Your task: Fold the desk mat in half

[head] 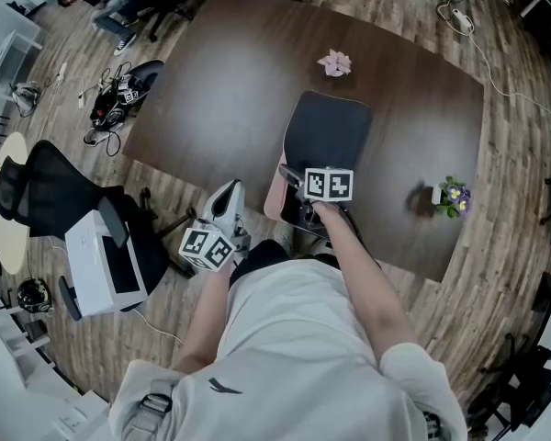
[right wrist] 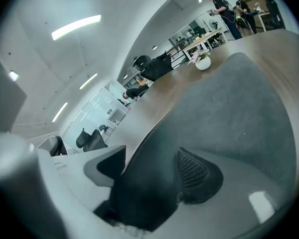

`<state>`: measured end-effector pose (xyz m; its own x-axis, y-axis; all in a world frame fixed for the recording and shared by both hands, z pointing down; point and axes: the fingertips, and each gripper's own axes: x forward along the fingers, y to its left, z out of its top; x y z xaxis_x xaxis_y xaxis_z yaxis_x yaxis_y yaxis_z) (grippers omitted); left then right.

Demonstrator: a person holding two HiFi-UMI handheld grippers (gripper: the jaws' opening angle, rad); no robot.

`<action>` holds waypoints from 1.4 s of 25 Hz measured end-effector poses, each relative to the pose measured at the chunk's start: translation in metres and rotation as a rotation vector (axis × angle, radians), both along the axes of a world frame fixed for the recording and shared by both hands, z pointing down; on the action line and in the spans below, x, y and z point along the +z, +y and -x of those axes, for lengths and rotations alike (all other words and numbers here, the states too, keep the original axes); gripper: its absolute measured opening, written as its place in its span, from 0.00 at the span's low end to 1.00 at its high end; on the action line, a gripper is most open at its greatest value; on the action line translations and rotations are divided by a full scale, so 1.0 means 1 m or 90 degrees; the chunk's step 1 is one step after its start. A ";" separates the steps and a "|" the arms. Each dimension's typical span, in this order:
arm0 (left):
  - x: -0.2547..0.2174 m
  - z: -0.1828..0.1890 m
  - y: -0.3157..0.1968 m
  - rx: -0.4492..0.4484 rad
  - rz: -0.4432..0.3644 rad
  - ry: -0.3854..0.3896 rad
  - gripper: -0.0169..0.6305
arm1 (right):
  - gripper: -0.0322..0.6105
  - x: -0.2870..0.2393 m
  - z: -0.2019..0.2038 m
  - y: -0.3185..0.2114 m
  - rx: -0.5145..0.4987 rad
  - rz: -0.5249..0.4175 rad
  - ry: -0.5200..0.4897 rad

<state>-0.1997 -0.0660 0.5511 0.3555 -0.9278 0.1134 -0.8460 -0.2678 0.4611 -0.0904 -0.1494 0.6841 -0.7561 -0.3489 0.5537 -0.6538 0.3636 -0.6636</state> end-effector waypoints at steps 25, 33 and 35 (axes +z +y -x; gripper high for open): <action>0.000 -0.021 -0.003 0.034 0.002 0.005 0.03 | 0.05 0.018 -0.005 0.026 -0.092 -0.280 0.253; -0.001 -0.023 -0.004 0.050 -0.001 0.004 0.03 | 0.05 0.016 -0.017 0.026 -0.074 -0.268 0.240; -0.003 -0.025 -0.006 0.054 -0.003 0.005 0.03 | 0.05 0.016 -0.019 0.024 -0.069 -0.264 0.237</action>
